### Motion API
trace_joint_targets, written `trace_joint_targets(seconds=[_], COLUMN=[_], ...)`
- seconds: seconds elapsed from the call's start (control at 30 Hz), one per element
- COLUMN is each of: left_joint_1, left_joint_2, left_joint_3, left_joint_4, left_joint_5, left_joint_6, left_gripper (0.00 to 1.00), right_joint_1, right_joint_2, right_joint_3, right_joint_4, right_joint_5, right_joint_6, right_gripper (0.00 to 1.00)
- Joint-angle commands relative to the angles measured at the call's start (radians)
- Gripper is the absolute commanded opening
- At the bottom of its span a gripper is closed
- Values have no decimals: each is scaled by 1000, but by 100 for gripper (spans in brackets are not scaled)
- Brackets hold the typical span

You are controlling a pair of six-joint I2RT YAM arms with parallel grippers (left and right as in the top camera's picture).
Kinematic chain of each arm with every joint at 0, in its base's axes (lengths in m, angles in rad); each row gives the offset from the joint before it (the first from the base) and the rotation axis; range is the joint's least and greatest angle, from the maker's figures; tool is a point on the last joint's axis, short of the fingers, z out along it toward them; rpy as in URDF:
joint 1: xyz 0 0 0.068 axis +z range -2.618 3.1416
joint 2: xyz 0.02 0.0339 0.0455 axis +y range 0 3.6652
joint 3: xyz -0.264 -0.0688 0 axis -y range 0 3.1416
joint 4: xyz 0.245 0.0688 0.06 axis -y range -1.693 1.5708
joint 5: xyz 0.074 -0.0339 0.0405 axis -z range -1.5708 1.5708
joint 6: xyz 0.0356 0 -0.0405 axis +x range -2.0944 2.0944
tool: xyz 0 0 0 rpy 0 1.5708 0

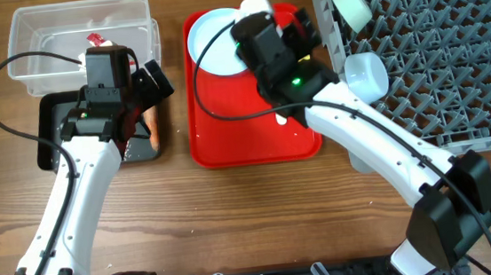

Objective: Sort waste into correct bins and load items into the dishwasher rack
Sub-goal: 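Move right gripper to the light-blue plate and grasp its rim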

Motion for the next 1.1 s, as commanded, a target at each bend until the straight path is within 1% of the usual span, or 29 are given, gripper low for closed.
trace_joint_targets(seconds=[0.0, 0.13, 0.27, 0.37, 0.47, 0.6, 0.63, 0.83, 0.87, 0.93, 0.97, 1.07], left_joint_1=[3, 3, 3, 3, 3, 3, 3, 3, 3, 3, 3, 3], left_joint_2=[5, 5, 5, 5, 5, 5, 5, 5, 5, 5, 5, 5], left_joint_3=[1, 1, 1, 1, 1, 1, 1, 1, 1, 1, 1, 1], left_joint_4=[3, 2, 3, 3, 2, 2, 2, 2, 3, 2, 3, 2], left_joint_5=[-9, -9, -9, -9, -9, -9, -9, -9, -8, -9, -8, -9], left_joint_6=[-10, -10, -10, -10, -10, -10, -10, -10, -10, -10, -10, -10], left_gripper=[100, 100, 100, 100, 100, 100, 100, 100, 100, 100, 100, 100], right_joint_1=[6, -7, -44, -94, -153, -214, -222, -220, -211, -200, -194, -180], right_joint_2=[-9, -14, -56, -77, -53, 42, 75, 283, 343, 390, 407, 433], right_joint_3=[6, 6, 26, 140, 345, 546, 573, 592, 592, 592, 591, 590], right_joint_4=[-46, -49, -23, -67, -204, -327, -349, -414, -425, -426, -417, -388], right_joint_5=[-325, -492, -739, -779, -785, -786, -786, -882, -916, -948, -961, -953], right_joint_6=[249, 251, 280, 344, 337, 317, 317, 325, 335, 352, 364, 541], right_gripper=[100, 100, 100, 100, 100, 100, 100, 100, 100, 100, 100, 100])
